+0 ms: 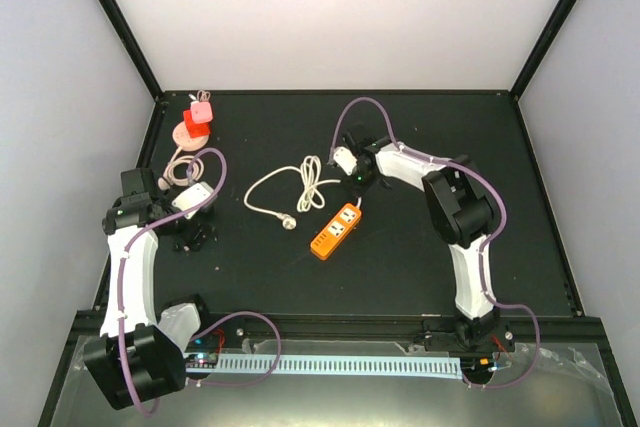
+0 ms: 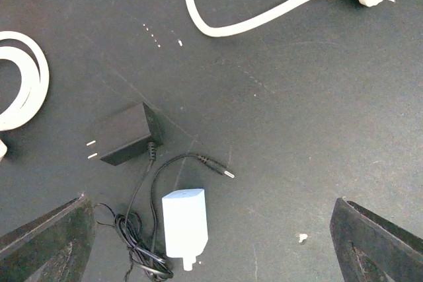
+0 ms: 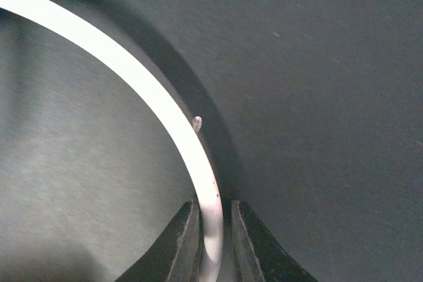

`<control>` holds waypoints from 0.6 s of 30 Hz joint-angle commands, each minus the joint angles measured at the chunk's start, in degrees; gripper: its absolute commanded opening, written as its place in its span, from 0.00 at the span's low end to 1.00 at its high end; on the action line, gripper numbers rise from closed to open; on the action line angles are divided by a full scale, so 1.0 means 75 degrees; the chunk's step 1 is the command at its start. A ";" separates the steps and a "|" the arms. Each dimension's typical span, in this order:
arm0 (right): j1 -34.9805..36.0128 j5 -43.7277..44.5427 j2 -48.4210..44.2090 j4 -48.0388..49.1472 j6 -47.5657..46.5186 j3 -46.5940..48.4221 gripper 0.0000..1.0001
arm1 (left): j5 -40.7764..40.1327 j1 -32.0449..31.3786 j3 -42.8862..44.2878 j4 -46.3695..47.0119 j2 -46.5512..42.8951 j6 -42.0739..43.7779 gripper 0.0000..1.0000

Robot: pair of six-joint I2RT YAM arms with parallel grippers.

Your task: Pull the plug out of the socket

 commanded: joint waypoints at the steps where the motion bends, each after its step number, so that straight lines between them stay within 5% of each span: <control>1: -0.0438 0.0241 0.0078 -0.0239 -0.0228 0.0268 0.17 | 0.0283 -0.0092 0.0328 -0.0065 -0.0046 -0.0092 0.99; 18: -0.2464 0.0644 0.0319 -0.0704 -0.1258 0.0634 0.15 | 0.0273 -0.0348 0.0448 0.0097 0.0147 -0.0400 0.99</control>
